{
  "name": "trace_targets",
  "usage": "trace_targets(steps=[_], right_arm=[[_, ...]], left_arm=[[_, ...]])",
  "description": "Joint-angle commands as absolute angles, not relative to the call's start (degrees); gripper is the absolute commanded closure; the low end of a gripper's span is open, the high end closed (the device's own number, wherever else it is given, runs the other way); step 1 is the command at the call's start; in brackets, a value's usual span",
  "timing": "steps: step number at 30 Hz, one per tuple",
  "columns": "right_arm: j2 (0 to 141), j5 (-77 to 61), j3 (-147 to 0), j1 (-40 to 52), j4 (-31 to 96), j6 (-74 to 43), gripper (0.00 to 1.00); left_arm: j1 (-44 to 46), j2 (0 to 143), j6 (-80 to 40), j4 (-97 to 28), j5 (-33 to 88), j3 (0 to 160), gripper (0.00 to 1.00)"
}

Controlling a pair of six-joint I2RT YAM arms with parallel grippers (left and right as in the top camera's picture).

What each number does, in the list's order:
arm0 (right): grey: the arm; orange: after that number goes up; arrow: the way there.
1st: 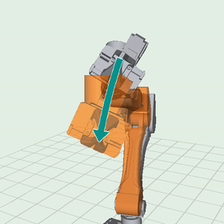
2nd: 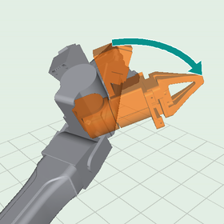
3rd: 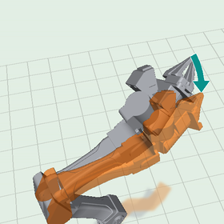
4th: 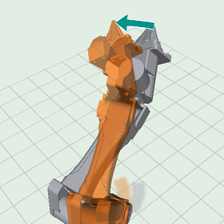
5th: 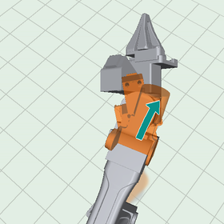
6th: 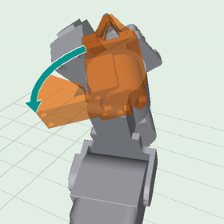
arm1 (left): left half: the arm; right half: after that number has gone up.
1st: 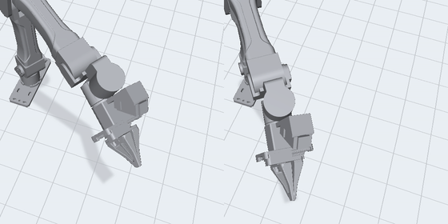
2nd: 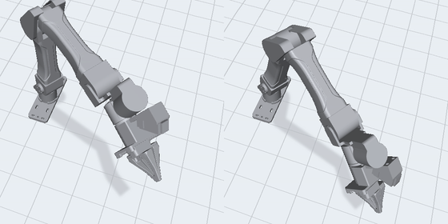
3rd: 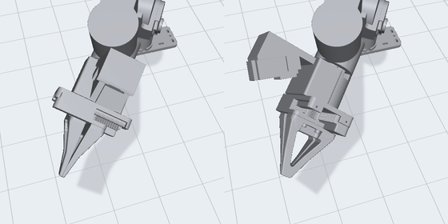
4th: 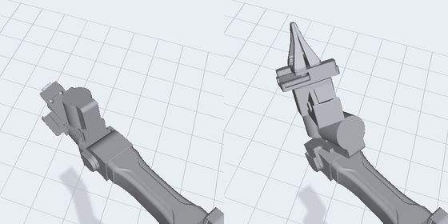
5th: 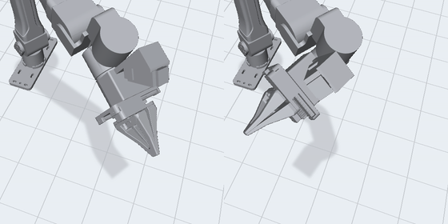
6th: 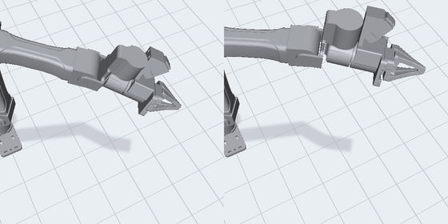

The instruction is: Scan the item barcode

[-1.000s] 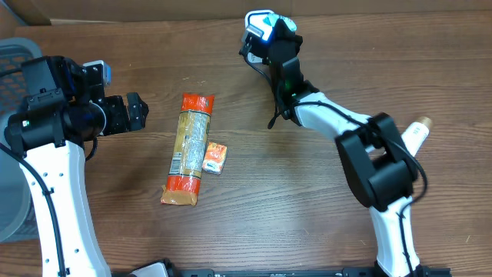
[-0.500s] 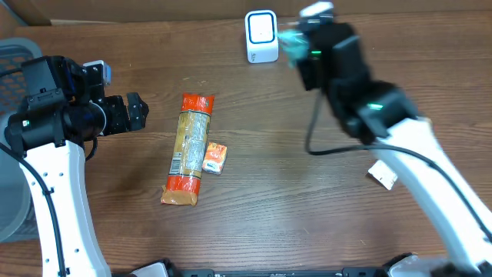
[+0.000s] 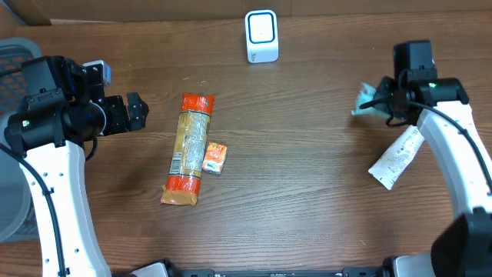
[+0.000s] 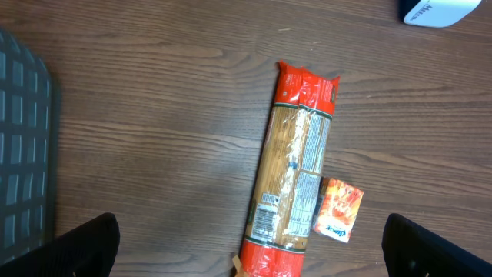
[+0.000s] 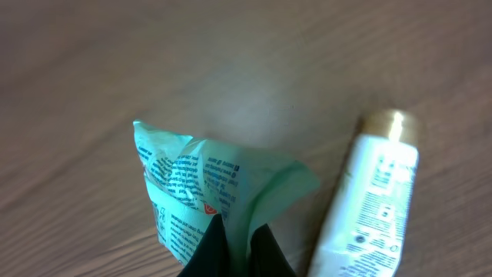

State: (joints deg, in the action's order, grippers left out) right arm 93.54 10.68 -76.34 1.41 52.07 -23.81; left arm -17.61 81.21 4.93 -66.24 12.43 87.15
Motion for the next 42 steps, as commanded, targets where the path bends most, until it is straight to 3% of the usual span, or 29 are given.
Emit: trace_targets(steps=[1,6,9,11,20,23,27,31,42], right_arm=[[95.46,8.86,-74.13,-0.60,50.61,-25.32,0.96],[99.57,8.88,-72.79,-2.57,50.92,-25.32,0.93],[100.82,9.04,-72.79,-2.76,51.75,-25.30,0.74],[101.01,10.70,-72.79,-2.76,52.45,-25.30,0.52],[100.95,17.65,-76.86,-2.74,60.51,-25.30,0.50],[100.95,9.87,-82.08,-2.24,64.34,-23.62,0.49],[100.95,-11.27,-86.13,-0.21,63.33,-20.51,0.50],[101.43,-26.55,-85.36,5.41,54.87,-19.55,0.50],[109.73,-24.47,-85.34,27.88,43.86,-31.09,0.49]], left_arm=[[-17.32,80.25,6.24,-66.19,13.13,88.23,0.00],[-17.32,80.25,6.24,-66.19,13.13,88.23,0.00],[-17.32,80.25,6.24,-66.19,13.13,88.23,0.00],[-17.32,80.25,6.24,-66.19,13.13,88.23,0.00],[-17.32,80.25,6.22,-66.19,13.13,88.23,0.00],[-17.32,80.25,6.24,-66.19,13.10,88.23,0.00],[-17.32,80.25,6.22,-66.19,13.13,88.23,0.00],[-17.32,80.25,6.22,-66.19,13.13,88.23,0.00],[-17.32,80.25,6.24,-66.19,13.13,88.23,0.00]])
